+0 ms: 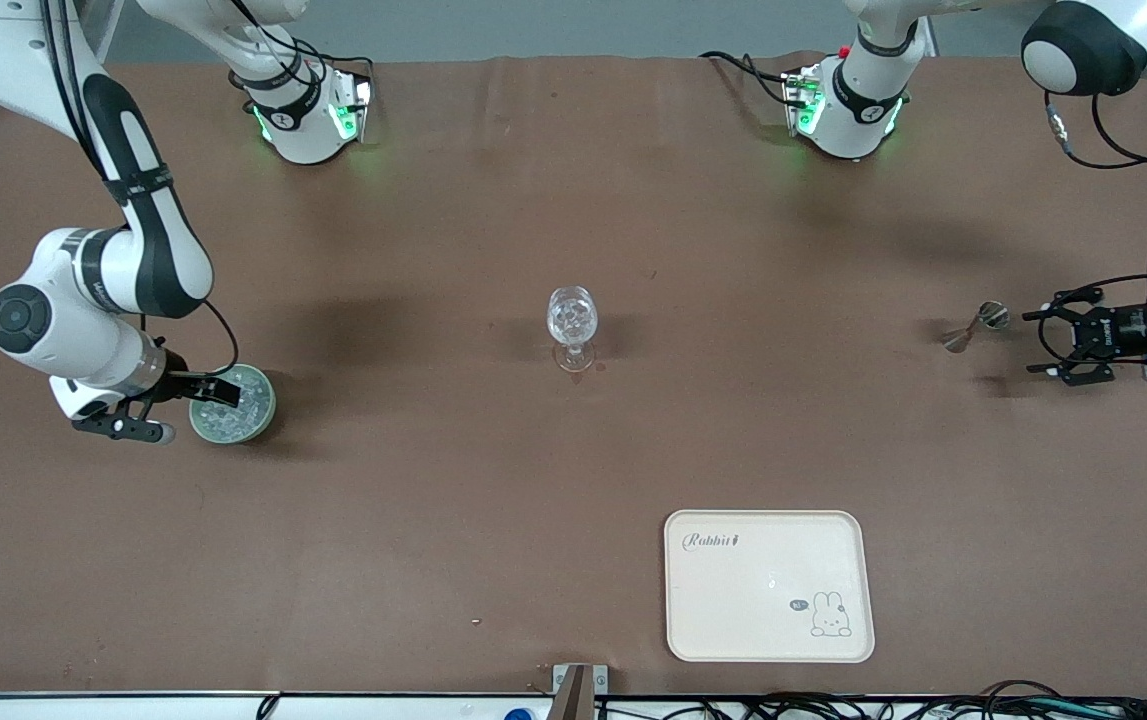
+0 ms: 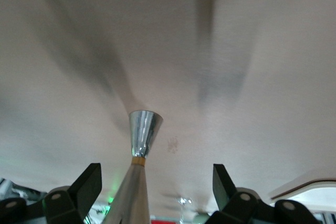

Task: Pour wine and add ice with both arms
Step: 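Grasp an ice cube with the right gripper while the left gripper grasps the jigger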

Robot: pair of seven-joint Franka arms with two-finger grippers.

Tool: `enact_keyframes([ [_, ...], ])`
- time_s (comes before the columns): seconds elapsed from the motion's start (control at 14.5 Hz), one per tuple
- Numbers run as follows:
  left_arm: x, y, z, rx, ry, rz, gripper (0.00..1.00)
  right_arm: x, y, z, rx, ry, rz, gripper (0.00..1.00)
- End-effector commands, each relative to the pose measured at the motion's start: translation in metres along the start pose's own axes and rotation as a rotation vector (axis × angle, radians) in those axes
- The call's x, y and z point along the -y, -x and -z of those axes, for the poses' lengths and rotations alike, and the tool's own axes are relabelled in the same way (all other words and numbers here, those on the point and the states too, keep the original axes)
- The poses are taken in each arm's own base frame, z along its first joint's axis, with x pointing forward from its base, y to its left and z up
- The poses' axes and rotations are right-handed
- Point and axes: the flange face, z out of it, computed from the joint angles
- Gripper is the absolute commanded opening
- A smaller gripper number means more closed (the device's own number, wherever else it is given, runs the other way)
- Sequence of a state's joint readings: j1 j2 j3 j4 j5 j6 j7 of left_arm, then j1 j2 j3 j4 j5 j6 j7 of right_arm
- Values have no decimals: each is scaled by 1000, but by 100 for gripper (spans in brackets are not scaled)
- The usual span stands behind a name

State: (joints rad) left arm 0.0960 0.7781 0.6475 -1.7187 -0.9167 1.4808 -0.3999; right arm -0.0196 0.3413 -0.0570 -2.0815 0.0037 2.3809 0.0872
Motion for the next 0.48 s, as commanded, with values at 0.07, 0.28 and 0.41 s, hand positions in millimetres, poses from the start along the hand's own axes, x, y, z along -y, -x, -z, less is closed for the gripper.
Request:
enact_keyframes([
  [0.07, 16, 1, -24, 89, 62, 48, 78, 5, 15, -16, -7, -10, 19, 71],
  [0.28, 24, 1, -38, 151, 95, 65, 74, 7, 15, -24, 2, -10, 22, 61],
  [0.41, 26, 0, -44, 179, 125, 78, 71, 8, 14, -26, -10, -10, 23, 59],
])
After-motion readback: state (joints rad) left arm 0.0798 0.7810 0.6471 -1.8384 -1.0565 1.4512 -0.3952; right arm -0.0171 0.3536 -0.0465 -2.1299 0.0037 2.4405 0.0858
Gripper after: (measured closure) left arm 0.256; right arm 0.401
